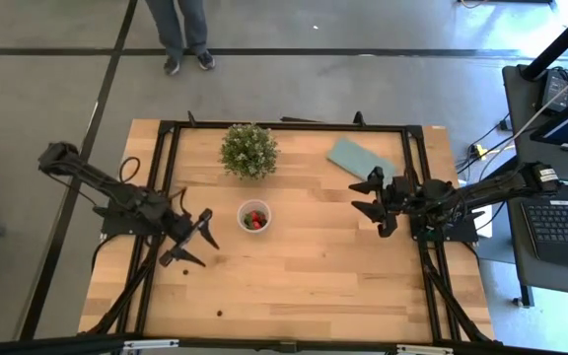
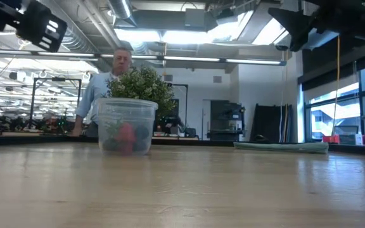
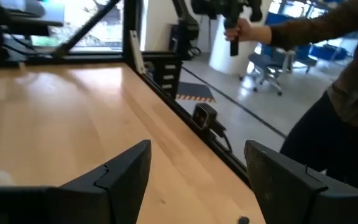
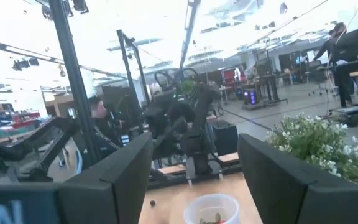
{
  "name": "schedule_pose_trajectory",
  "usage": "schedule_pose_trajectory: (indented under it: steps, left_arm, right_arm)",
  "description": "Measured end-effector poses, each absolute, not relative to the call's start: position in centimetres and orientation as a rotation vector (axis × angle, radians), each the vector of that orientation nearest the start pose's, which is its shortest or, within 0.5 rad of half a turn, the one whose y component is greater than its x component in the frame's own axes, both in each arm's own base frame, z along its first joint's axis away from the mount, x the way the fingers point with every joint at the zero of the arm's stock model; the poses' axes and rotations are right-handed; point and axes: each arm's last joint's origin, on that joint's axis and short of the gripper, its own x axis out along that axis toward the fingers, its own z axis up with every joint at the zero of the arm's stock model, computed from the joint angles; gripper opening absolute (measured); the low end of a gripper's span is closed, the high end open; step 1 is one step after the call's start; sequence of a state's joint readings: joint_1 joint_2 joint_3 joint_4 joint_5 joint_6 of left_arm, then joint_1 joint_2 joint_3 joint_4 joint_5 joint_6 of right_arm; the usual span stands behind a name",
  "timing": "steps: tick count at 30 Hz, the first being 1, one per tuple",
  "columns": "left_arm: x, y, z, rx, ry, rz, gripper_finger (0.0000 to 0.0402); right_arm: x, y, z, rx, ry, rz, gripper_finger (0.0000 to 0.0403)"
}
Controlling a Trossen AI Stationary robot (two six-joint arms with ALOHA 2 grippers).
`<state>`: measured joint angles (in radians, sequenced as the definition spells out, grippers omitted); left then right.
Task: Pick and placing Produce into tupperware
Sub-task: Put the blueberry into the transparent container
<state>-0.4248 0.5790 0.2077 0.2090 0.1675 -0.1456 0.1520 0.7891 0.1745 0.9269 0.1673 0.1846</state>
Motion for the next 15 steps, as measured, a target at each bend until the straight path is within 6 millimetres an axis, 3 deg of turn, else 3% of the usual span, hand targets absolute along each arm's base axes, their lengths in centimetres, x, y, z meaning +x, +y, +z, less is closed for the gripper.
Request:
schedule_pose_trajectory:
  steps: [8, 15]
  left_arm:
    - [13.5, -8.8, 19.2, -0.004, 0.190, -0.573, 0.0250]
    - [13.6, -11.2, 17.4, 0.005, 0.289, -0.651, 0.0250]
  right_arm:
    - [16.1, 2.0, 23.2, 0.257, -0.313, 0.017, 0.0239]
    - [16.2, 2.0, 23.6, 0.256, -0.321, 0.018, 0.0239]
